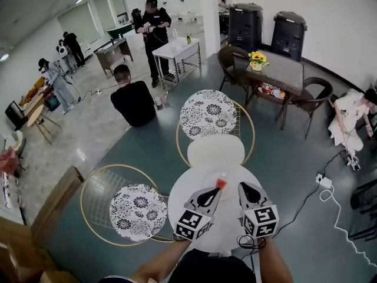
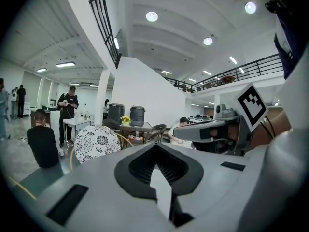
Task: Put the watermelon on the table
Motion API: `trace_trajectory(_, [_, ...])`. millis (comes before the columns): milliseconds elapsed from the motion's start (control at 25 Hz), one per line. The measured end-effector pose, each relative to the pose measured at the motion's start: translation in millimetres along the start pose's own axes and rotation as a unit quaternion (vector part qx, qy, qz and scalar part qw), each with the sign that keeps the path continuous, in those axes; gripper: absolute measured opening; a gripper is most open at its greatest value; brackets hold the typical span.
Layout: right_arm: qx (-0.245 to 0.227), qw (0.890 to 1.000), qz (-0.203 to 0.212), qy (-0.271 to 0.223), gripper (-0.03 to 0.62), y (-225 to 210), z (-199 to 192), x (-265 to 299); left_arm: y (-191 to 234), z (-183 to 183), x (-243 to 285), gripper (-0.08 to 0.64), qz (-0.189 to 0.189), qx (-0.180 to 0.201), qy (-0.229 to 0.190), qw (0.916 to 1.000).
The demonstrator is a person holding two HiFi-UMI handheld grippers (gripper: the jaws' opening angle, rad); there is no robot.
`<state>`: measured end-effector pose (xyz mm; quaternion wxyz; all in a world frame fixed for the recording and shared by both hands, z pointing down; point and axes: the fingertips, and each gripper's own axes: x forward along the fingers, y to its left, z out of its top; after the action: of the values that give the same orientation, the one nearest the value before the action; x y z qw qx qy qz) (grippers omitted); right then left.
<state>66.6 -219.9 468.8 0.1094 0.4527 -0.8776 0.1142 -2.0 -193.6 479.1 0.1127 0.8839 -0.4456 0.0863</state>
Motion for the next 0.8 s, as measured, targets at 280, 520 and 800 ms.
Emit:
trace_trajectory(280, [0.006, 1.0, 0.021, -0.023, 0.002, 20.5, 9.4, -10.3, -17.4, 16.3, -20.9, 0.005, -0.023, -0.042, -0.025, 0.9985])
trace_trajectory(520, [0.003, 0.998, 0.035, -0.045, 0.002, 30.0, 19.9, -13.8, -22.0, 22.6, -26.7, 0.005, -0.034, -0.05, -0.034, 0.9976])
trace_trajectory(800, [0.0, 0.998, 0.045, -0.05, 0.002, 36.7, 25.4, -14.7, -21.0, 25.9, -30.9, 0.005, -0.037, -0.055, -0.038, 0.9971])
